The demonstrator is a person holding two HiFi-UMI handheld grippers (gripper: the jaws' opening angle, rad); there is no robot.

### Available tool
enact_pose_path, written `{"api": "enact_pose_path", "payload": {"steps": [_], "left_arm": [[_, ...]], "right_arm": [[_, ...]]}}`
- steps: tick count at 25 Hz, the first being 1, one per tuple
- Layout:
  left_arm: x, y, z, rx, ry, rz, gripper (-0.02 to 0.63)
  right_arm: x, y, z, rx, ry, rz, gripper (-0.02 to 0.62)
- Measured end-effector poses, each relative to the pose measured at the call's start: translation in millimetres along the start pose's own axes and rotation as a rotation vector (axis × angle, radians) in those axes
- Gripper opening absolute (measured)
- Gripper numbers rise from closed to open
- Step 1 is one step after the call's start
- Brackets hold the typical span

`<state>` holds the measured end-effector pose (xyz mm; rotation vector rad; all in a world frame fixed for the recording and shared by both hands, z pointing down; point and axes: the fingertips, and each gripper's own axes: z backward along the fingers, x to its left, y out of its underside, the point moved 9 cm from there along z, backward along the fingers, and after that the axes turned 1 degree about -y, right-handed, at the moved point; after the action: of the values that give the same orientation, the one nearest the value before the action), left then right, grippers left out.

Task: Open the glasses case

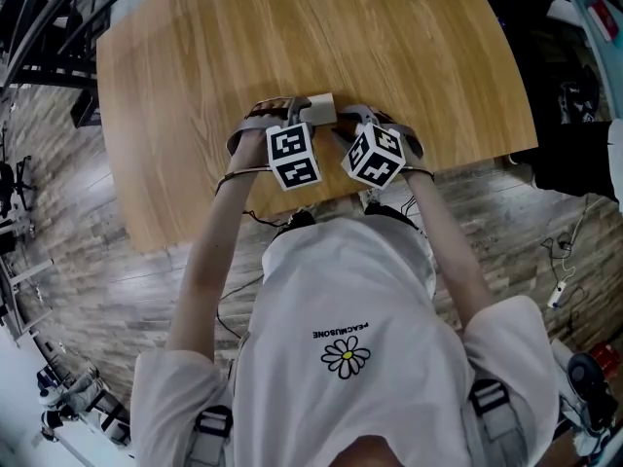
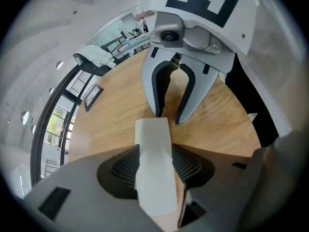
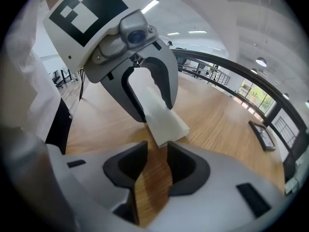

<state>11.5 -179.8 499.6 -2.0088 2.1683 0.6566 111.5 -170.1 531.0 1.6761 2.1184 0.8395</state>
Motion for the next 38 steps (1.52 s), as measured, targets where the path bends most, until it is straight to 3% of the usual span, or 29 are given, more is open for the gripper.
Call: {"api": "enact_pose_path", "payload": {"steps": [10,12,14,22,38], "left_arm": [[0,0,-1,-0.006,0.002,0.002,0.219],[1,1,-1,-0.016,0.018,0.005,0.218],[2,2,-1,-0.021,0.034,0.01,0.218],[12,2,-1,-0.019,0.112,0.045,0.219],[50,10,-1,-0.054,0.4,0.134,0.215]], "right_arm": [[-2,1,0,-0.013,0.021,-0.027,0.12],[-2,1,0,-0.012,0.036,-0.025,0.115],[-2,2,-1,-0.003,0.058,-0.013,0.067],[-1,1,-3,0.004,0.078,-0.005,0.064],[-1,-1,-4,0.024,0.07,-0.039,0.051]]}}
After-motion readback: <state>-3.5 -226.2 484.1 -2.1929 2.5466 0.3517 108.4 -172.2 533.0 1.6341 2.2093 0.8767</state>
